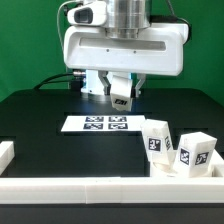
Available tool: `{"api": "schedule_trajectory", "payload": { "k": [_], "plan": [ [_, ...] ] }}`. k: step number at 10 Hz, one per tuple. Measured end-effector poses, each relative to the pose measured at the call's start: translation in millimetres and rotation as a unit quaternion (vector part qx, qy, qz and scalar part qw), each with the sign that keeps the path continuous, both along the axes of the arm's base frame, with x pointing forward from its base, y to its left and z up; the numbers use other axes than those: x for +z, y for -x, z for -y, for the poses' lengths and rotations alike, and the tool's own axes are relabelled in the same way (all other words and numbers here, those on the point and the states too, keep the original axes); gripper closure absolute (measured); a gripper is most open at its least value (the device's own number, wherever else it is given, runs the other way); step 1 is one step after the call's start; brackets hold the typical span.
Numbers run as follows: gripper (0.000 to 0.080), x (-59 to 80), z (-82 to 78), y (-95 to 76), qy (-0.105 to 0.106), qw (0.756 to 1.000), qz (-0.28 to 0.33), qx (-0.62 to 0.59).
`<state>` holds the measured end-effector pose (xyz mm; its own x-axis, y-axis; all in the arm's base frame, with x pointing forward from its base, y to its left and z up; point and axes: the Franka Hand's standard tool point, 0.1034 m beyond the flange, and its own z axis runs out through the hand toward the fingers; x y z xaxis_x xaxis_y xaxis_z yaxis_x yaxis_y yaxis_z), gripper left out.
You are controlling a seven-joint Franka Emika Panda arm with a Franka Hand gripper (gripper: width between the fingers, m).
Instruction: Assemble stool
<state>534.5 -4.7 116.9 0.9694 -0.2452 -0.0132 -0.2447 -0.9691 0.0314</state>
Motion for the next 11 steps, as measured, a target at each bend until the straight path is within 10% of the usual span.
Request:
{"api": "schedule_trajectory", "payload": {
  "k": [5, 11],
  "plan": [
    [0.0475, 1.0, -34.5, -9.8, 0.006, 0.986, 0.165, -0.001],
    [0.0475, 1.6, -71.9, -6.4, -0.007, 0.980, 0.200, -0.003]
  ]
}}
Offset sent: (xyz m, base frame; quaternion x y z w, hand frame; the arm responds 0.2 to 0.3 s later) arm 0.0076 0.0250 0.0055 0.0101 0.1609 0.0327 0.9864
